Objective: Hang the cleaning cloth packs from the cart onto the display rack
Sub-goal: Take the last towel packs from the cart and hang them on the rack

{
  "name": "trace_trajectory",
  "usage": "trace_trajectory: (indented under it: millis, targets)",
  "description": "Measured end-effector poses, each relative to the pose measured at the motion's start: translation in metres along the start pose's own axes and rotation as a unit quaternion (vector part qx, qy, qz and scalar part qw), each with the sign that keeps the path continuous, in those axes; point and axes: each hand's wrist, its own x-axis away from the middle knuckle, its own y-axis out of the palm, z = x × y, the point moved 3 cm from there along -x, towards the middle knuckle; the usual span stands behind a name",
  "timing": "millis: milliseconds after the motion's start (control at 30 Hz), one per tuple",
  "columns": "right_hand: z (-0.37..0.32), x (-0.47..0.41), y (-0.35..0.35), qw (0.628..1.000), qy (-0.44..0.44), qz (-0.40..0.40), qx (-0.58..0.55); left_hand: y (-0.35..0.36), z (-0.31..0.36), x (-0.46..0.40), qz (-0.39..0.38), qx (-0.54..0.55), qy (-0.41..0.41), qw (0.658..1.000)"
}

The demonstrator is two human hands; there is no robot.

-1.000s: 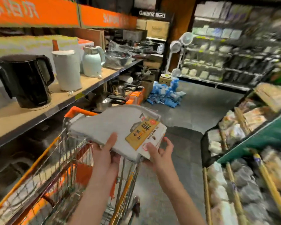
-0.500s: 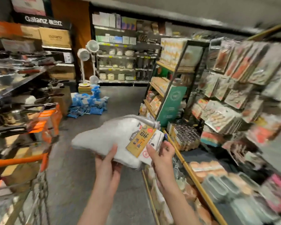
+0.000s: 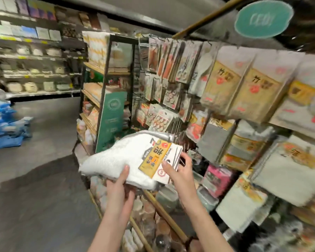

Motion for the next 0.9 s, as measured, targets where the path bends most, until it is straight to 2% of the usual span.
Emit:
trace_trajectory:
  millis: [200, 367, 467, 533, 600, 633, 667, 767, 800, 900]
  targets:
    - [-0.026, -0.017, -0.057, 0.992, -0.064, 0.079, 0.075, 0.038, -0.068, -0.003, -0.008, -0.025, -0.123, 0.992]
    - [-0.042, -0.030, -0.087, 0.970, -0.083, 0.146, 0.173, 0.059, -0.114, -0.005, -0.054, -0.119, -0.224, 0.966]
    - [-0.055, -0.040, -0.100, 0.954, -0.095, 0.190, 0.214, 0.069, -0.136, -0.002, -0.115, -0.190, -0.314, 0.923]
    - [-0.063, -0.047, -0.108, 0.943, -0.091, 0.212, 0.238, 0.077, -0.140, 0.002, -0.198, -0.258, -0.370, 0.870]
    - [-0.070, -0.051, -0.115, 0.938, -0.086, 0.224, 0.252, 0.087, -0.134, 0.002, -0.307, -0.319, -0.391, 0.807]
    - [-0.074, -0.053, -0.119, 0.934, -0.086, 0.230, 0.259, 0.094, -0.130, -0.001, -0.347, -0.343, -0.378, 0.786]
    - [-0.079, -0.053, -0.124, 0.930, -0.086, 0.238, 0.268, 0.102, -0.125, -0.007, -0.378, -0.359, -0.338, 0.783]
    - [-0.093, -0.048, -0.137, 0.920, -0.075, 0.252, 0.290, 0.140, -0.106, -0.034, -0.427, -0.389, -0.103, 0.810]
    - [-0.097, -0.046, -0.142, 0.921, -0.073, 0.250, 0.290, 0.156, -0.101, -0.042, -0.435, -0.394, -0.025, 0.809]
    - [-0.109, -0.036, -0.155, 0.923, -0.057, 0.241, 0.293, 0.200, -0.098, -0.059, -0.463, -0.424, 0.161, 0.761]
